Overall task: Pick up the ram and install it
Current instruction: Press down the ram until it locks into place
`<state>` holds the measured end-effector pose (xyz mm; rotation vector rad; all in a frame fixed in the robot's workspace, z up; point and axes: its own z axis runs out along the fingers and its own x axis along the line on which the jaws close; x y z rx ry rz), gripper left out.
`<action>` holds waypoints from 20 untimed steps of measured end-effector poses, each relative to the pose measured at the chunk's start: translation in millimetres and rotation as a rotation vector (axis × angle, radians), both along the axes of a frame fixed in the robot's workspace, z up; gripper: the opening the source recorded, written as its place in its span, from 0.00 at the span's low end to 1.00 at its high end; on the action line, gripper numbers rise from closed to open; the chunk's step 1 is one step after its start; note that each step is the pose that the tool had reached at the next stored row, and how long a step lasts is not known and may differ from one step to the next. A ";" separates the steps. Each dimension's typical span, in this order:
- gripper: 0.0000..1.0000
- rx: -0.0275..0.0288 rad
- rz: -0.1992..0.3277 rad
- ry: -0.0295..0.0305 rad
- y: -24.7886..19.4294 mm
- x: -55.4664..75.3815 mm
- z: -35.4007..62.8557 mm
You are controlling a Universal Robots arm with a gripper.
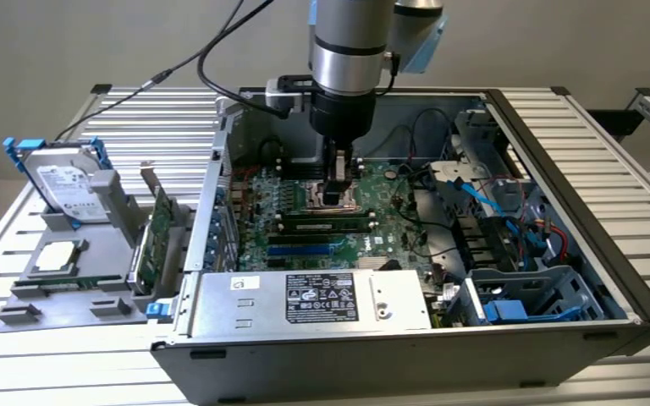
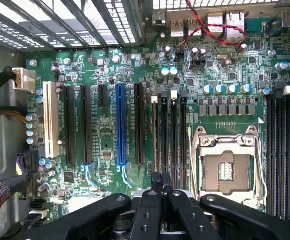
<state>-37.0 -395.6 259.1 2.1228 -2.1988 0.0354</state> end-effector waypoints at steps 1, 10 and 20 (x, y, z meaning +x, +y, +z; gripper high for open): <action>0.11 -0.0001 0.000 0.0000 0.0 0.0 0.0; 0.11 -0.0003 0.000 0.0001 0.0 0.0 0.1; 0.11 -0.0025 -0.038 0.0002 -0.2 -0.2 0.2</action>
